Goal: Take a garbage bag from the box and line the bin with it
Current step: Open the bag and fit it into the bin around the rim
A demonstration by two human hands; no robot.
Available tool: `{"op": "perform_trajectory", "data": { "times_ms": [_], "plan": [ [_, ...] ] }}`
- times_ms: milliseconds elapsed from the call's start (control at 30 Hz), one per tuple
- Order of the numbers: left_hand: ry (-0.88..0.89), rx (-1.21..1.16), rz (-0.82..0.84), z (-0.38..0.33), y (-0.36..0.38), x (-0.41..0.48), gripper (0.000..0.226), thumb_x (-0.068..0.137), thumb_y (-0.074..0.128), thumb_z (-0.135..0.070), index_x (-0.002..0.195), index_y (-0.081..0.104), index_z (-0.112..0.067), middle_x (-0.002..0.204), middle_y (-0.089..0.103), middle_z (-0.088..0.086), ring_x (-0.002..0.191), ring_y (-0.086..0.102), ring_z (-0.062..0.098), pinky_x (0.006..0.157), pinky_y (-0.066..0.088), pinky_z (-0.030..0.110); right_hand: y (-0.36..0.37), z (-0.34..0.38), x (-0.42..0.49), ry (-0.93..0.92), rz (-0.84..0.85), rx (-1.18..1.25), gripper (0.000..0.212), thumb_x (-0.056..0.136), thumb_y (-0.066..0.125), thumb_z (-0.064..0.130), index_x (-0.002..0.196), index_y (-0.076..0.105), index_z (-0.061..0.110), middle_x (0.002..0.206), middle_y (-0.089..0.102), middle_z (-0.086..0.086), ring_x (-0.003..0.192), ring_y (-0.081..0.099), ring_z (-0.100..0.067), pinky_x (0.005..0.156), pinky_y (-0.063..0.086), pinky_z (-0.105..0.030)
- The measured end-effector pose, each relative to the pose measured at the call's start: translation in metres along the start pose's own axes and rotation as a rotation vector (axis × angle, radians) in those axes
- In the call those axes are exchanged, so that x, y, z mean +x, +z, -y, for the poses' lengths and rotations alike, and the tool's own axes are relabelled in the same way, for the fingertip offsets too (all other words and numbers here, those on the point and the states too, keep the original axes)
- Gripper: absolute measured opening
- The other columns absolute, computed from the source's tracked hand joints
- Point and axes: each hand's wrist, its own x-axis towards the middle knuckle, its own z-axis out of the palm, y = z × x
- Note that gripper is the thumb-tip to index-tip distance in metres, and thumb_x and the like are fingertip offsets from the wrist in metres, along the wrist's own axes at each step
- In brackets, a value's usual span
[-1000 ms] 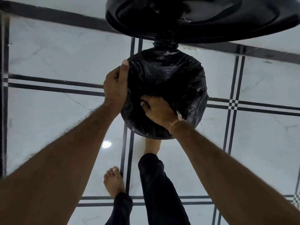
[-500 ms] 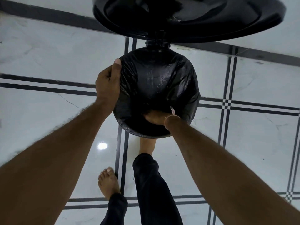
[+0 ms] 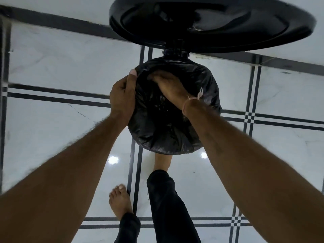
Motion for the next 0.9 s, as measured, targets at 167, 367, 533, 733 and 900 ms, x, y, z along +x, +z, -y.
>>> {"op": "perform_trajectory", "data": {
  "times_ms": [167, 367, 533, 733, 900],
  "plan": [
    [0.021, -0.015, 0.021, 0.001, 0.002, 0.0, 0.058, 0.104, 0.043, -0.059, 0.054, 0.047, -0.03, 0.052, 0.044, -0.014, 0.062, 0.043, 0.01, 0.065, 0.04, 0.028, -0.006, -0.025, 0.023, 0.137, 0.059, -0.349, 0.045, 0.109, 0.042, 0.029, 0.151, 0.053, 0.014, 0.16, 0.048, -0.011, 0.15, 0.04, -0.03, 0.125, 0.028, -0.038],
    [0.048, -0.003, 0.001, 0.002, 0.002, 0.001, 0.057, 0.103, 0.044, -0.06, 0.061, 0.045, -0.022, 0.059, 0.047, -0.009, 0.064, 0.048, 0.012, 0.067, 0.044, 0.031, -0.023, -0.021, -0.092, -0.34, -0.324, -0.631, 0.05, 0.103, 0.042, 0.053, 0.144, 0.056, 0.028, 0.139, 0.061, -0.001, 0.127, 0.056, -0.03, 0.098, 0.046, -0.043],
    [0.055, 0.016, -0.009, 0.001, 0.002, -0.001, 0.059, 0.103, 0.043, -0.06, 0.064, 0.042, -0.015, 0.062, 0.045, -0.005, 0.066, 0.045, 0.013, 0.068, 0.042, 0.03, -0.022, -0.069, -0.111, -0.013, -0.09, -0.84, 0.065, 0.102, 0.039, 0.062, 0.157, 0.036, 0.027, 0.152, 0.048, -0.011, 0.135, 0.049, -0.042, 0.109, 0.042, -0.054],
    [0.038, 0.027, -0.01, 0.003, 0.002, 0.002, 0.058, 0.102, 0.044, -0.06, 0.054, 0.041, -0.028, 0.051, 0.041, -0.015, 0.061, 0.041, 0.008, 0.064, 0.039, 0.026, -0.018, -0.073, -0.053, 0.313, 0.052, -0.529, 0.069, 0.109, 0.037, 0.051, 0.165, 0.018, 0.017, 0.165, 0.031, -0.022, 0.148, 0.038, -0.045, 0.118, 0.033, -0.044],
    [0.036, 0.013, -0.001, 0.004, 0.002, 0.003, 0.059, 0.101, 0.044, -0.064, 0.059, 0.042, -0.023, 0.058, 0.043, -0.01, 0.066, 0.044, 0.014, 0.068, 0.041, 0.031, -0.019, -0.061, -0.085, 0.071, -0.217, -0.398, 0.05, 0.106, 0.048, 0.04, 0.149, 0.047, 0.013, 0.142, 0.056, -0.019, 0.129, 0.055, -0.042, 0.102, 0.047, -0.046]
  ]
}}
